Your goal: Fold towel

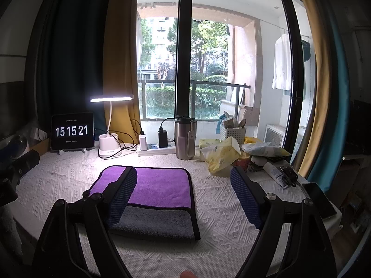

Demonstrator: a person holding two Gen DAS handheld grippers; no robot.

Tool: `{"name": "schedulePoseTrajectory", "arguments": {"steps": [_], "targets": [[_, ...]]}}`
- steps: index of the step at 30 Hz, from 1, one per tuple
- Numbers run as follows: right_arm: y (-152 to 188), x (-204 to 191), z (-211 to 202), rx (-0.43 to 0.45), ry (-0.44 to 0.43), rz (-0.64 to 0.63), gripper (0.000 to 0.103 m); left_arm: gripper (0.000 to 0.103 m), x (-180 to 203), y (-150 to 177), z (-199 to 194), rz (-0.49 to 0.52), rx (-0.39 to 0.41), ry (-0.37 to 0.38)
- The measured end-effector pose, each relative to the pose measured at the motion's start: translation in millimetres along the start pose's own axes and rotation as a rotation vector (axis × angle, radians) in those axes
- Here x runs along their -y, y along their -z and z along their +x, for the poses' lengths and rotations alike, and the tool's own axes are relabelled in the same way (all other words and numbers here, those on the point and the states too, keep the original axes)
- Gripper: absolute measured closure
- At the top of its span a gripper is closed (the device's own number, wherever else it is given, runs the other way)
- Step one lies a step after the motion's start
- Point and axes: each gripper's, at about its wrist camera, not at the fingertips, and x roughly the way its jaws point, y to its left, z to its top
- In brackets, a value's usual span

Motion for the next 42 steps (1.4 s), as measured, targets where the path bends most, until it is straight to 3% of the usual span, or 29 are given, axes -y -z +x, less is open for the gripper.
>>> {"name": "schedulePoseTrajectory", "arguments": {"steps": [42], "targets": [[6.7,-0.9,4.9,-0.02,-0.007,0.006,0.018,0.001,2.1,4.9,5.3,0.008,-0.032,0.0]]}}
